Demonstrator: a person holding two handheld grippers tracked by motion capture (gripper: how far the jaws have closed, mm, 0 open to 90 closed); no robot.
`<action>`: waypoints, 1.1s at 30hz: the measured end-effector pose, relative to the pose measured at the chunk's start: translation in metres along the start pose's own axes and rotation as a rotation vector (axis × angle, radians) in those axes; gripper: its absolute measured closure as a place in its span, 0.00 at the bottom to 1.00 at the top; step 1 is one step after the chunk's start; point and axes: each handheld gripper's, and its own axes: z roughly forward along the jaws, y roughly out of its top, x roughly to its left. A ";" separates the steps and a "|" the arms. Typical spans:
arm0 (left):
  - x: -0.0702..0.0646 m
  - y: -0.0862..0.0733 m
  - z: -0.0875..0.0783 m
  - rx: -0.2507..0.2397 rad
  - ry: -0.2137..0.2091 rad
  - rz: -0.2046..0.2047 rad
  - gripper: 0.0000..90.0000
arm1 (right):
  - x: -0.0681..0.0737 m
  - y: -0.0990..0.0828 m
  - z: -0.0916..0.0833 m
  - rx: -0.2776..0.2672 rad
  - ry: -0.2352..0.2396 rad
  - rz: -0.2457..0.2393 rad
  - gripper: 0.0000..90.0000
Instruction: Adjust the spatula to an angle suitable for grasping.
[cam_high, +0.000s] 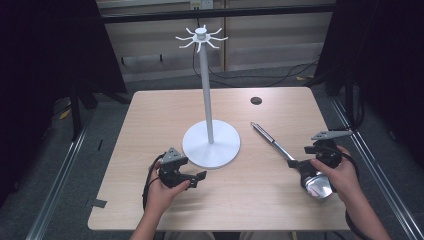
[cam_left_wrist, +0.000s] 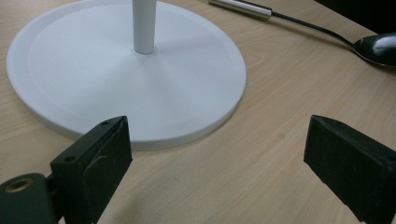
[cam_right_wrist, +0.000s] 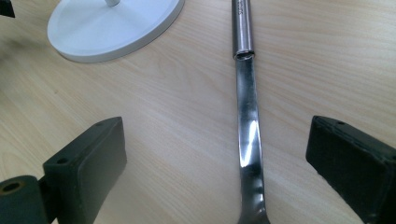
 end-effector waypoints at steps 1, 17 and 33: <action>0.000 0.000 0.000 0.000 0.000 0.000 0.08 | 0.000 0.000 0.001 0.003 -0.001 0.000 0.05; 0.001 -0.002 -0.004 -0.003 0.013 -0.001 0.09 | 0.003 0.002 0.016 0.037 -0.011 -0.025 0.05; 0.000 -0.003 -0.003 0.005 0.013 0.004 0.09 | 0.000 0.004 0.031 0.189 -0.049 -0.070 0.31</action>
